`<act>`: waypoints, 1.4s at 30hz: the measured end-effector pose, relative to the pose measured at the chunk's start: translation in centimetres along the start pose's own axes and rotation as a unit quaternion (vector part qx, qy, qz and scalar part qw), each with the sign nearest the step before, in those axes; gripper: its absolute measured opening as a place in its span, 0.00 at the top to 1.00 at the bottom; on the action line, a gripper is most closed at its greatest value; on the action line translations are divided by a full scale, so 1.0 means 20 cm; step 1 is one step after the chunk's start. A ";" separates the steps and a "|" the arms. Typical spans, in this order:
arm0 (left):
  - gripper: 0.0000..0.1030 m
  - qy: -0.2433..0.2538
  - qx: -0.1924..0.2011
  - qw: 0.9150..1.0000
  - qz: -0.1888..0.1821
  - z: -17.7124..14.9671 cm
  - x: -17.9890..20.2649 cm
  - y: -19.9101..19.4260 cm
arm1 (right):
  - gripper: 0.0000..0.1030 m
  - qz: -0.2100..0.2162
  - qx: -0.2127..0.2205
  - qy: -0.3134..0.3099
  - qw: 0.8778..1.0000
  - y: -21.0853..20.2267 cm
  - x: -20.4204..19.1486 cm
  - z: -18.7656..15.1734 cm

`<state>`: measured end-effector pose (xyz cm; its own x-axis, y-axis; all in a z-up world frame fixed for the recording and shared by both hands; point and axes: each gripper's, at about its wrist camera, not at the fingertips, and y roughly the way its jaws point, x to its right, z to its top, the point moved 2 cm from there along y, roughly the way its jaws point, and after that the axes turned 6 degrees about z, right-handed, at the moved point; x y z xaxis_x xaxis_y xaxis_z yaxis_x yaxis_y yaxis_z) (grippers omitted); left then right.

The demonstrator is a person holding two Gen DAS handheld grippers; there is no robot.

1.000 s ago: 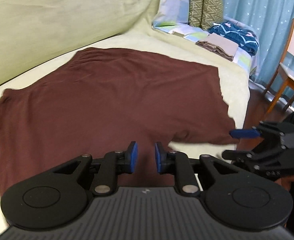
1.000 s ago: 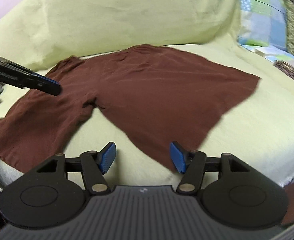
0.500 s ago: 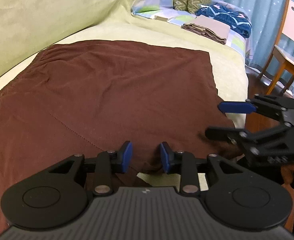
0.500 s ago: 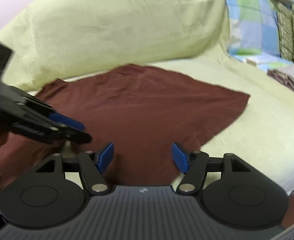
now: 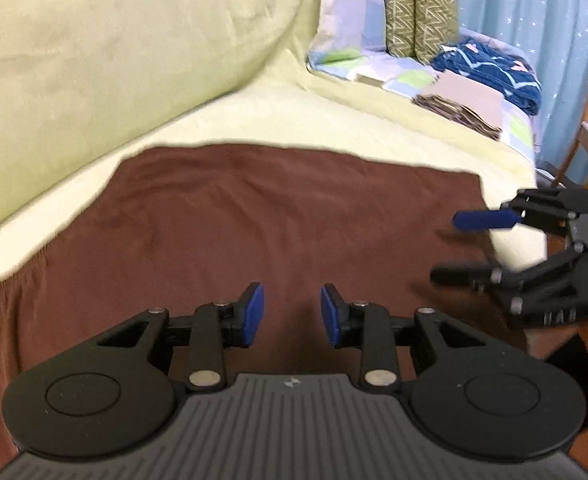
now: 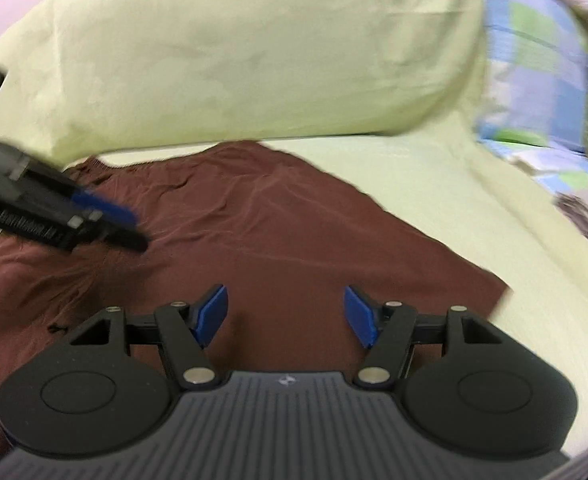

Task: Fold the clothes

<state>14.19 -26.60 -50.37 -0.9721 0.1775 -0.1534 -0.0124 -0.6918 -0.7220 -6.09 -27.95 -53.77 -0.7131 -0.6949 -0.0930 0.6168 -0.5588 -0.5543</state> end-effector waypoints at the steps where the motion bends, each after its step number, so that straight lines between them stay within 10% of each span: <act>1: 0.64 0.006 0.002 1.000 0.000 0.03 -0.01 0.03 | 0.41 0.002 -0.003 -0.007 1.000 0.03 0.01 0.02; 10: 0.59 0.056 -0.029 0.998 -0.029 0.33 -0.03 0.55 | 0.41 0.029 -0.040 0.017 0.999 0.17 0.12 0.00; 21: 0.55 0.008 -0.018 0.998 -0.060 0.47 -0.12 0.63 | 0.42 0.005 -0.005 0.044 0.999 -0.06 0.19 -0.12; 42: 0.57 -0.009 -0.039 0.998 0.050 0.60 -0.37 0.82 | 0.50 -0.078 0.029 0.108 0.991 -0.06 0.42 -0.13</act>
<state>18.33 -47.56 -52.95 -0.9717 0.0979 -0.2149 0.1014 -0.6490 -0.7540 -13.72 -31.93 -55.97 -0.8518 -0.4885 -0.1890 0.5076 -0.6806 -0.5283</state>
